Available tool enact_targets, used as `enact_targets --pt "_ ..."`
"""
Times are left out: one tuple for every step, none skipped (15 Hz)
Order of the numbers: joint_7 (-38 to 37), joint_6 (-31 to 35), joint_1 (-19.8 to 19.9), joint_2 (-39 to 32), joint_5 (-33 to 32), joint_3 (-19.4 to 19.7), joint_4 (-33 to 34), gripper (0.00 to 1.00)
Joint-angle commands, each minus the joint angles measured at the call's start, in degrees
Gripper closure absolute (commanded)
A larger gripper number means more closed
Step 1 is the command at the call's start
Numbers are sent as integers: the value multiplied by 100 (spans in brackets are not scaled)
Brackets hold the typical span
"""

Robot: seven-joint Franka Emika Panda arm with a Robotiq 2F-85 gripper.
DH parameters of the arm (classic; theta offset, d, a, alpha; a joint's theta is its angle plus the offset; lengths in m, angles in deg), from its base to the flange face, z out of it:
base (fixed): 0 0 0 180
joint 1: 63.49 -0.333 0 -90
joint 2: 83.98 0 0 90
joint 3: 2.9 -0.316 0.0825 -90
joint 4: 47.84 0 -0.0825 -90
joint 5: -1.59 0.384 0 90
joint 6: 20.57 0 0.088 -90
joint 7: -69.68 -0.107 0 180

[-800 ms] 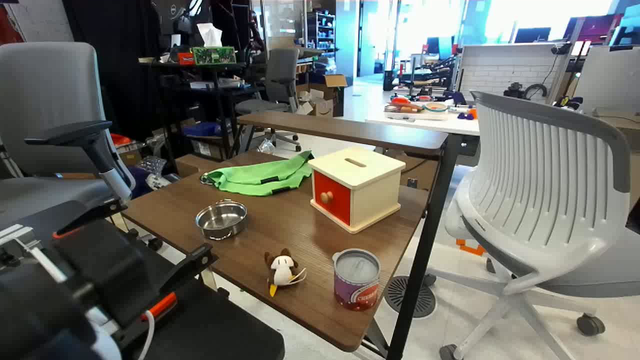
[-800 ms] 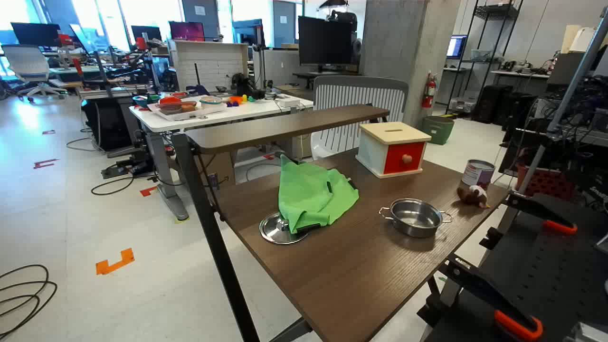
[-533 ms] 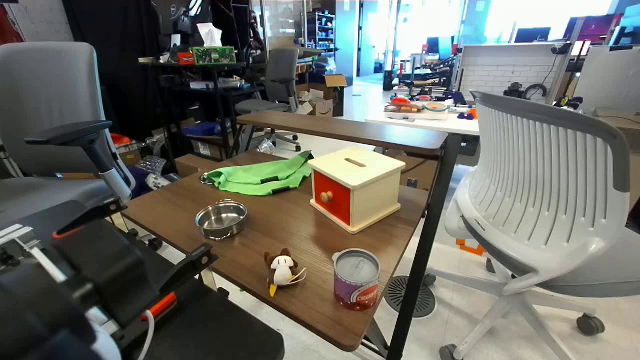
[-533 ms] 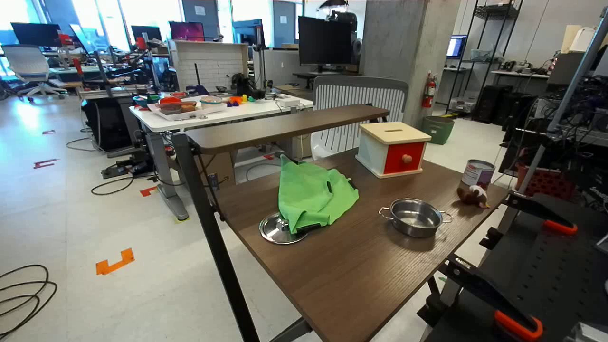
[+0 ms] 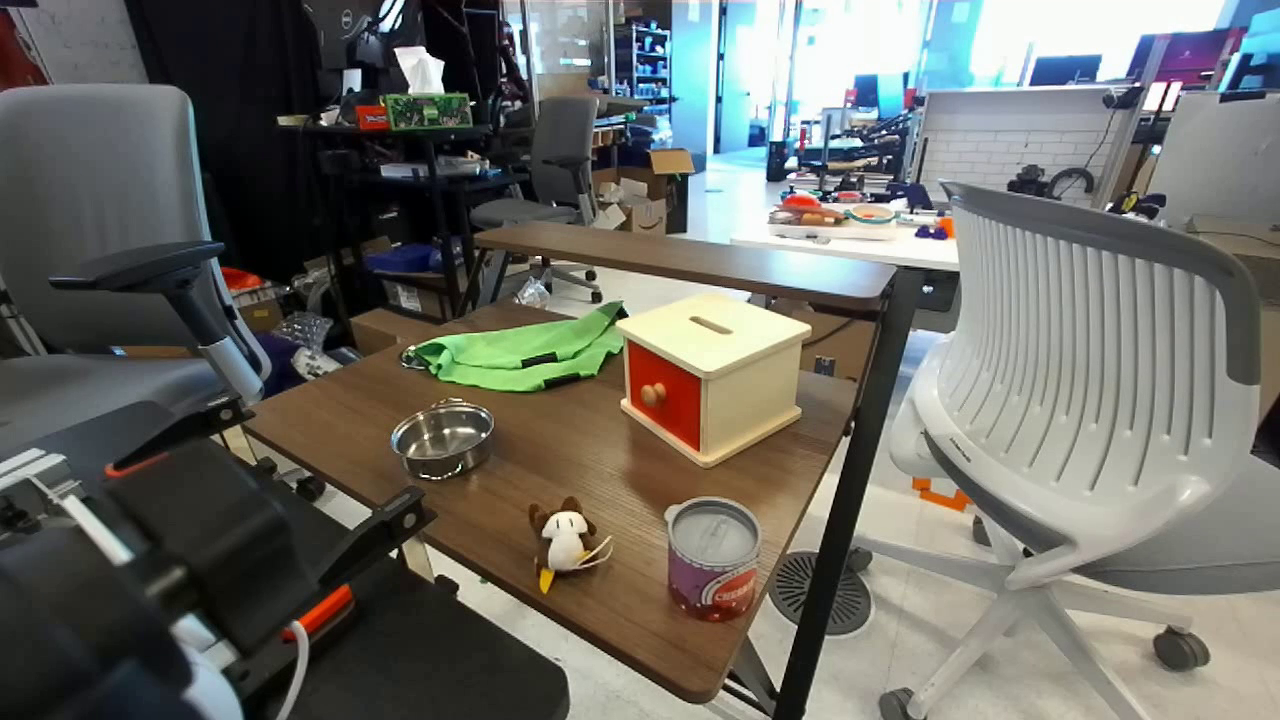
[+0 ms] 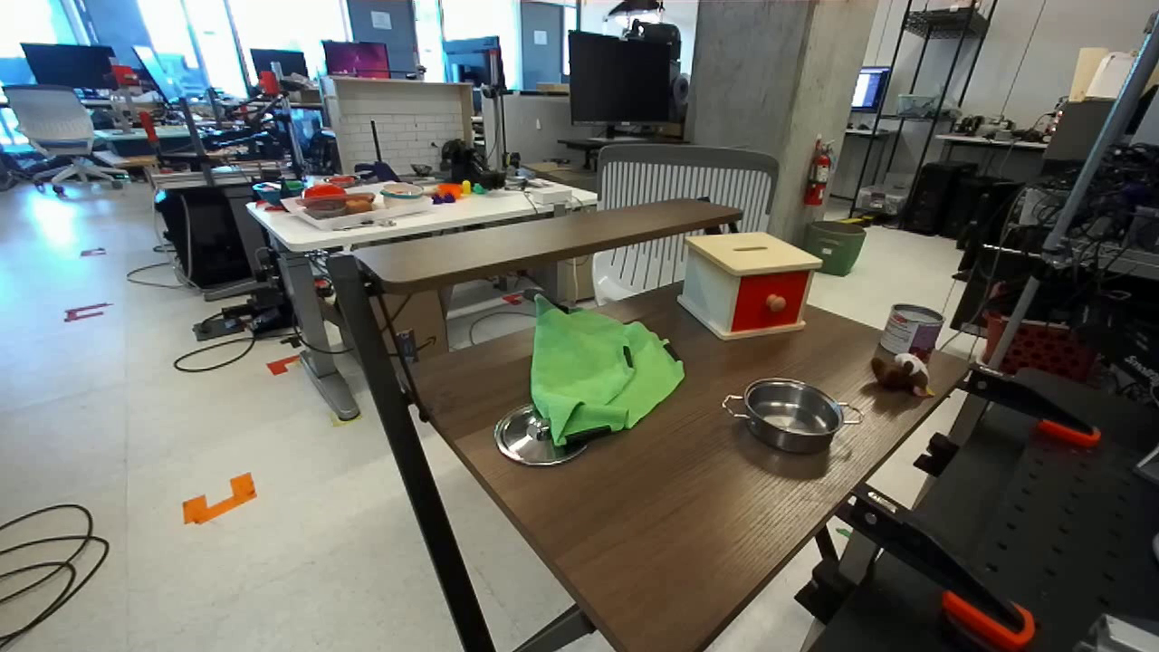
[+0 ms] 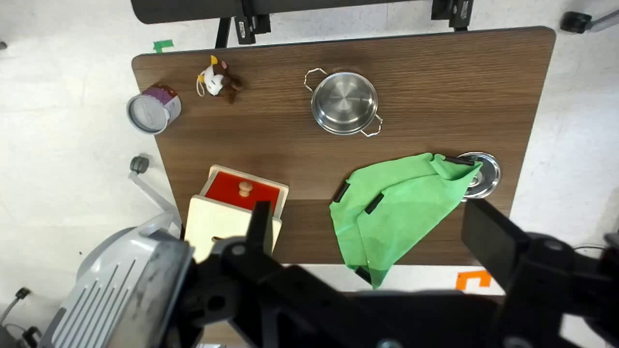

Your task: Move the cloth to the right

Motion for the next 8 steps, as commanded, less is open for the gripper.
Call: enact_targets --pt "-352 467 146 -1470 114 25 442 0" --pt "-443 613 151 -1832 184 65 518 0" --pt "-527 776 156 -2203 220 92 624 0" --pt "-654 892 156 -2575 279 109 755 0" --pt "-705 931 132 -2946 373 158 938 0" --pt "-746 829 103 -3323 502 208 1181 0" --pt "-753 768 81 -3698 629 251 1437 0" --pt "-764 734 63 -4070 767 288 1720 0"
